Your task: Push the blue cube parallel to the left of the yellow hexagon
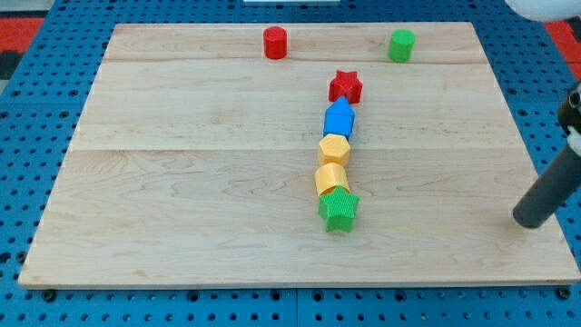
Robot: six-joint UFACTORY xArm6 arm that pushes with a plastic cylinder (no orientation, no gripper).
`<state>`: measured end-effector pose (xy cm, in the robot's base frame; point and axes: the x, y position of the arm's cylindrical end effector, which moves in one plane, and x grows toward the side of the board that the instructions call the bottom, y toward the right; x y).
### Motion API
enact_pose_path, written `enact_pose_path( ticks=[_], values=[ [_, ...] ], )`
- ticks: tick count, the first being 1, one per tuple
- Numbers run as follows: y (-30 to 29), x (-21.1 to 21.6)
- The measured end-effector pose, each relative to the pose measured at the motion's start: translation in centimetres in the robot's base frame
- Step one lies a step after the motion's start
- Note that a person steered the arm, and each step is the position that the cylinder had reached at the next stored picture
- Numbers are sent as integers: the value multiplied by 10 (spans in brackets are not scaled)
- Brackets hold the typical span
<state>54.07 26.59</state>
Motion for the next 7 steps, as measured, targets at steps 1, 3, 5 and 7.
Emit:
enact_pose_path(
  ticks=[1, 3, 5, 7],
  values=[
    [27, -63],
    [-104, -152],
    [-201, -125],
    [-208, -140]
  ],
)
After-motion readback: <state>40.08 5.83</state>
